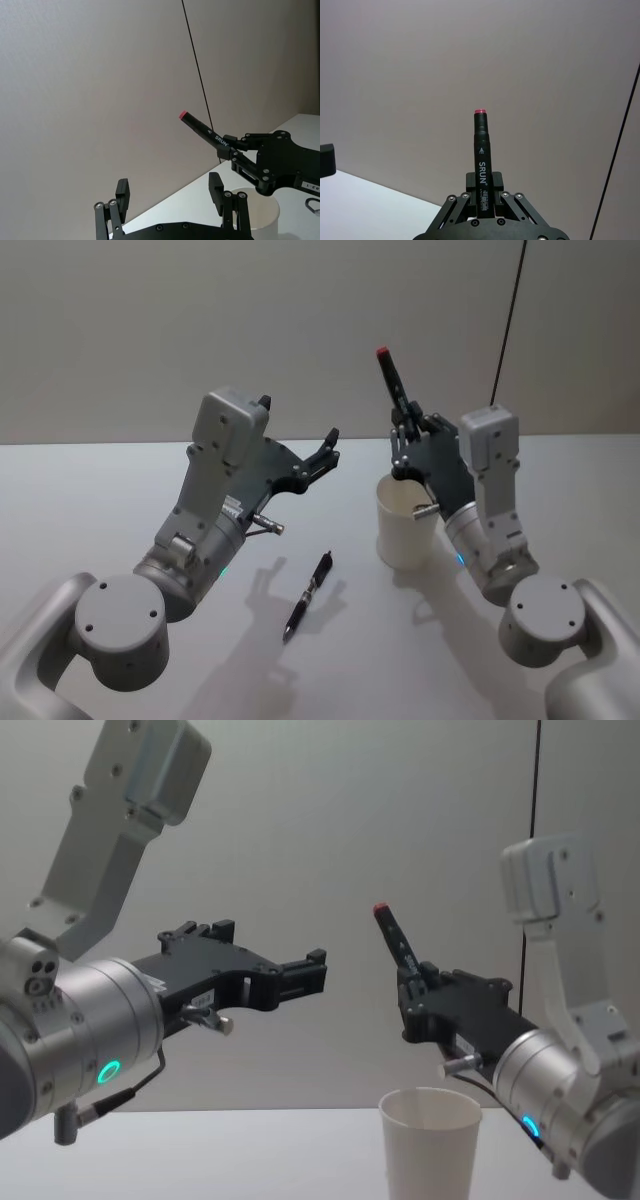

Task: Place the pen into the pen holder.

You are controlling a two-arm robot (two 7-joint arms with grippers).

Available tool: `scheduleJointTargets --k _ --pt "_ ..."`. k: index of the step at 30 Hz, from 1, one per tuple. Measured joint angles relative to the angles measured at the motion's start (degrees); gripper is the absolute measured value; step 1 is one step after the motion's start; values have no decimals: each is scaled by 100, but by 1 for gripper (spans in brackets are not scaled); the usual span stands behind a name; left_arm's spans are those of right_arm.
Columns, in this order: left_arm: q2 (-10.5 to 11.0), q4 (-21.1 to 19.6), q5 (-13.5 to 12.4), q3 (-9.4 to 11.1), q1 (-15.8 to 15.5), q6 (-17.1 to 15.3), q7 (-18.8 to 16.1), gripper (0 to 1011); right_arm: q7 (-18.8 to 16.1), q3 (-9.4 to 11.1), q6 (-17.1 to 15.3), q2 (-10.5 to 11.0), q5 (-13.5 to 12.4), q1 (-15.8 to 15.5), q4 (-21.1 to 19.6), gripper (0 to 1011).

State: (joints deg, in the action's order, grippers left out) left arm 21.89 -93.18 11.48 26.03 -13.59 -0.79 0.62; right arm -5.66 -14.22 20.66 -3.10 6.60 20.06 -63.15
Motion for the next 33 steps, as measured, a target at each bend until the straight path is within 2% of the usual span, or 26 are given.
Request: scheduleJointTargets --k 12,33 --pt "0 0 0 0 0 0 0 1008 -84 59 408 -20 63 249 653 169" --pt "0 0 0 0 0 0 0 1008 -159 135 663 -38 60 528 1363 169"
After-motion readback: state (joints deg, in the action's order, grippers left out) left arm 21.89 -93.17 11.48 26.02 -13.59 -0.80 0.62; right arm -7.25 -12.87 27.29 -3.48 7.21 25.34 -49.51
